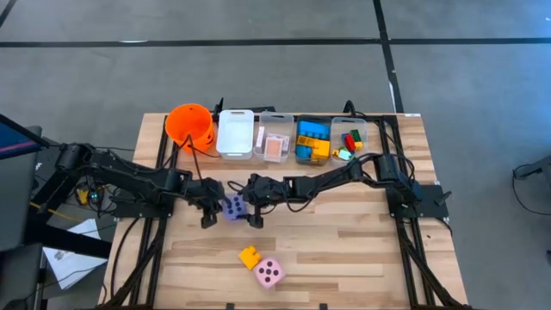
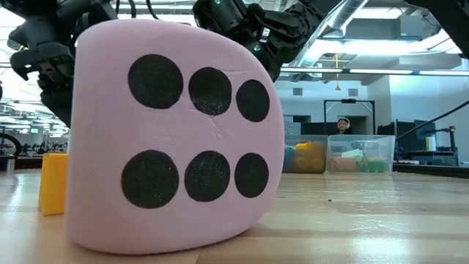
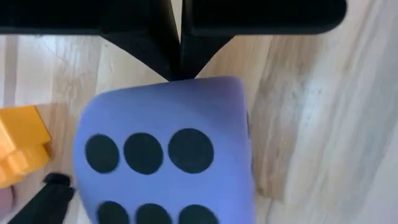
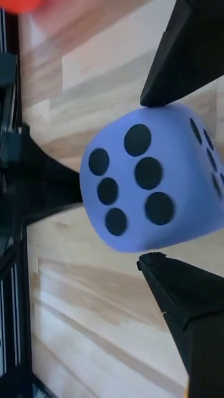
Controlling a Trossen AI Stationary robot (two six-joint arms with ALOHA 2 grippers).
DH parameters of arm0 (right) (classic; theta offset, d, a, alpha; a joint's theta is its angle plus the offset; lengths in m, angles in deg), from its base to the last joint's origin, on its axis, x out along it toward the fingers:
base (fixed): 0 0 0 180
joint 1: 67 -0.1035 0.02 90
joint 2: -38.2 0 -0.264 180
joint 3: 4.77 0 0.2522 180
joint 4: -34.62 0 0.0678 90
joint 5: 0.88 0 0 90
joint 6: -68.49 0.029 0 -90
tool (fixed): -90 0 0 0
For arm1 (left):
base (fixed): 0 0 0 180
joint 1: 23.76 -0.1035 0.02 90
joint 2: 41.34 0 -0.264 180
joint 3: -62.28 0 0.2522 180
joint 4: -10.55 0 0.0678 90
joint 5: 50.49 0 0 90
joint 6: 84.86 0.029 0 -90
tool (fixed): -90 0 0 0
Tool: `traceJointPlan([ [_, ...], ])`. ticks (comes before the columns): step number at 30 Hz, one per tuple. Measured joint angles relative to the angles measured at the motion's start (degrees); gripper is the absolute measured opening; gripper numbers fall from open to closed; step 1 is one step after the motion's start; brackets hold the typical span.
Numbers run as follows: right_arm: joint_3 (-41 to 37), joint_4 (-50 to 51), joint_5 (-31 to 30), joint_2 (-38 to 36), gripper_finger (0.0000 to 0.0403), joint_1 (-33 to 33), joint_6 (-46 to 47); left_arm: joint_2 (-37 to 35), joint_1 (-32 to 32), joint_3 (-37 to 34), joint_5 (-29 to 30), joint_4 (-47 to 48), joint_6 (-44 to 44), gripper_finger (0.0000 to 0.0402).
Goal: Pick & Place Toys
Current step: Put the purple die into the white bin
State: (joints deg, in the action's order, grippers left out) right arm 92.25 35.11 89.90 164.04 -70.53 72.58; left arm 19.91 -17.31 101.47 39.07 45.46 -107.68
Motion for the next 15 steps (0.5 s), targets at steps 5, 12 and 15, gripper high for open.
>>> traceJointPlan([
  [5,0.0,0.63,0.01,0.0,0.04,0.11,-0.1,0.0,-0.08,0.02,1.07,0.44,0.04,0.0],
  [12,0.04,4.98,0.25,-0.08,0.04,0.2,-2.43,-0.02,-0.1,0.09,1.42,0.68,-0.03,0.0],
  [15,-0.01,5.53,0.67,0.11,0.04,0.11,-2.44,-0.02,-0.1,0.09,1.62,0.7,0.02,0.0],
])
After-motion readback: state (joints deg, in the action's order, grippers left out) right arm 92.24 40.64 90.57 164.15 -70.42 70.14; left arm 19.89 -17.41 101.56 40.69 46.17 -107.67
